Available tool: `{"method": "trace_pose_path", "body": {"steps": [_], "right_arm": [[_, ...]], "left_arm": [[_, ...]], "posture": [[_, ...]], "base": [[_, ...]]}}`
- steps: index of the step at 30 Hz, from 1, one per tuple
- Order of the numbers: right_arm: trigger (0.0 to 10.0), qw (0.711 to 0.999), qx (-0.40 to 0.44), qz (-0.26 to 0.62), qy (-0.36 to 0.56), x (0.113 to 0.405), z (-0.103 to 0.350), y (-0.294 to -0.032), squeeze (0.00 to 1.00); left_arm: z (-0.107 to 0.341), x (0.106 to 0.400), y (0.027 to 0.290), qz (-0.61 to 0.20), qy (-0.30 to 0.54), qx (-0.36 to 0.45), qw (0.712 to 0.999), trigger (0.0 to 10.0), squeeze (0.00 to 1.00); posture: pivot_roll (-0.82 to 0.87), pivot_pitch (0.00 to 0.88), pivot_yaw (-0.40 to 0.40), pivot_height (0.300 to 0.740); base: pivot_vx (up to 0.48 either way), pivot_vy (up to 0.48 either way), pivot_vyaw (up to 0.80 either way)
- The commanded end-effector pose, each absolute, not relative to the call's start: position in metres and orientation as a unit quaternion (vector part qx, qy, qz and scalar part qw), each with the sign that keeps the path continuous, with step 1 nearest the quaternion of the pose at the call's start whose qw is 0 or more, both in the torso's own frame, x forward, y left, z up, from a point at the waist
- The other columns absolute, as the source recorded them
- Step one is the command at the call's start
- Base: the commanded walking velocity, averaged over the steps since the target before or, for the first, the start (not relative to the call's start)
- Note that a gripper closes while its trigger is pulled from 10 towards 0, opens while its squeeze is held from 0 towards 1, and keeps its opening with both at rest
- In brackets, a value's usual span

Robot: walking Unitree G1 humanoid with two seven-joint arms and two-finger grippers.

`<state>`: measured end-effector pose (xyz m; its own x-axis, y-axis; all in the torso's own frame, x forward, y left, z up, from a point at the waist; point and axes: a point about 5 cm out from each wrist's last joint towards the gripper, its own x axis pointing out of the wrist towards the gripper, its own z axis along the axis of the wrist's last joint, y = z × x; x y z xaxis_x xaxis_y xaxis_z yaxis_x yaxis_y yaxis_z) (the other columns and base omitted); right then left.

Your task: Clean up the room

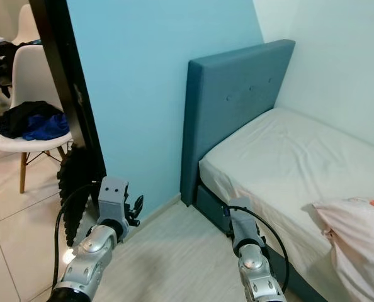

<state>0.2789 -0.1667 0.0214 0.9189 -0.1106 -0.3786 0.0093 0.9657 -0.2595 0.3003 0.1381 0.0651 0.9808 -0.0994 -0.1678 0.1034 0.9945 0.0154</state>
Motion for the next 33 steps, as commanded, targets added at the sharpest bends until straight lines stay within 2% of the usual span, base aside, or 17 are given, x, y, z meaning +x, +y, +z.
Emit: {"method": "trace_pose_path", "body": {"steps": [1,21,33], "right_arm": [[10.0,0.971,-0.129,-0.034,0.199,0.279,0.0223,-0.1695,0.0],[10.0,0.97,-0.122,-0.042,0.205,0.2775,0.0214,-0.1717,0.0],[10.0,0.969,-0.116,-0.048,0.211,0.2742,0.0197,-0.1735,0.0]], "left_arm": [[0.0619,0.2989,0.136,-0.055,0.094,0.005,0.994,10.0,0.0],[0.0615,0.2995,0.133,-0.064,0.096,0.006,0.993,10.0,0.0],[0.0607,0.2993,0.1309,-0.07,0.099,0.009,0.993,10.0,0.0]], "posture": [[-0.02,0.0,-0.08,0.74],[-0.03,0.0,-0.067,0.74],[-0.03,0.0,-0.065,0.74]], "base": [[0.0,-0.341,0.0],[0.0,-0.445,0.0],[0.0,-0.452,-0.73]]}}
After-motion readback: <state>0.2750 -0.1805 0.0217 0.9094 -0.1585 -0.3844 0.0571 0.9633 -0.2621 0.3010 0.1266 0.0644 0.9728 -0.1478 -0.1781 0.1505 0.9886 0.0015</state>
